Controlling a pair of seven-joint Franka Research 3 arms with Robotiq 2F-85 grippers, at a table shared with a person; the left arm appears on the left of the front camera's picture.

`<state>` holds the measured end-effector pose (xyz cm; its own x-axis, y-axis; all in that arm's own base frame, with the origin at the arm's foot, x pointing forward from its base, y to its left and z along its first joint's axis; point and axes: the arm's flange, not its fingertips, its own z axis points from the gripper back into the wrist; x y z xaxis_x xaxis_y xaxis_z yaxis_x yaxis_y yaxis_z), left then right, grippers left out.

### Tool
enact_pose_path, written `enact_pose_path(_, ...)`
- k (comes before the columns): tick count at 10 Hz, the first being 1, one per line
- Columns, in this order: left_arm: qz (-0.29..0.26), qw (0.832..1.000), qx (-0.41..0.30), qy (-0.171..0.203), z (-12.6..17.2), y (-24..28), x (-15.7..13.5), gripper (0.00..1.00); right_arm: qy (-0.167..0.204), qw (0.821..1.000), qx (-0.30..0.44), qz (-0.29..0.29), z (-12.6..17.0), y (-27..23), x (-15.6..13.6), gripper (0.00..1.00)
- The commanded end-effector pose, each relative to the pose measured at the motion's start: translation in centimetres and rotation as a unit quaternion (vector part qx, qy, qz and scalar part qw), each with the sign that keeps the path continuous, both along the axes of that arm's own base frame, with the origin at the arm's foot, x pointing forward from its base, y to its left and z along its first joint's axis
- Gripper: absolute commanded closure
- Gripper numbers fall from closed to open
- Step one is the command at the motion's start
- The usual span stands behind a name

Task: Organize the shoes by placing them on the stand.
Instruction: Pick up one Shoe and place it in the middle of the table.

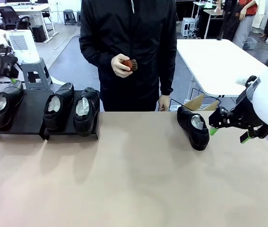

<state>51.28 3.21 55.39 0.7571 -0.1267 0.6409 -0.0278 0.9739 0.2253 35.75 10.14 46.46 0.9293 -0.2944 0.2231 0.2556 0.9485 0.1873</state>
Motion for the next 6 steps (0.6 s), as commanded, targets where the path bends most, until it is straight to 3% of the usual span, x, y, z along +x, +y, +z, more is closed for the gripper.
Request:
enact_pose_path(1, -0.068, 0.997, -0.018, 0.02, 0.9, -1.3, -4.9, 0.0, 0.0, 1.0, 0.0, 0.0, 0.0, 0.0, 0.0, 0.0)
enact_pose_path(2, -0.121, 0.988, -0.026, 0.094, 0.8, -2.3, -6.2, 0.0, -0.005, 0.999, -0.022, 0.048, 0.0, 0.8, 0.3, 0.0)
enact_pose_path(4, -0.157, 0.959, 0.0, 0.237, -1.2, -3.8, -6.9, 0.0, -0.014, 0.993, -0.042, 0.11, -0.3, 0.8, 5.4, 0.0)
enact_pose_path(6, -0.201, 0.939, 0.016, 0.278, -2.7, -5.0, -7.7, 0.0, -0.034, 0.988, -0.073, 0.133, 0.4, 1.9, 10.5, 0.0)
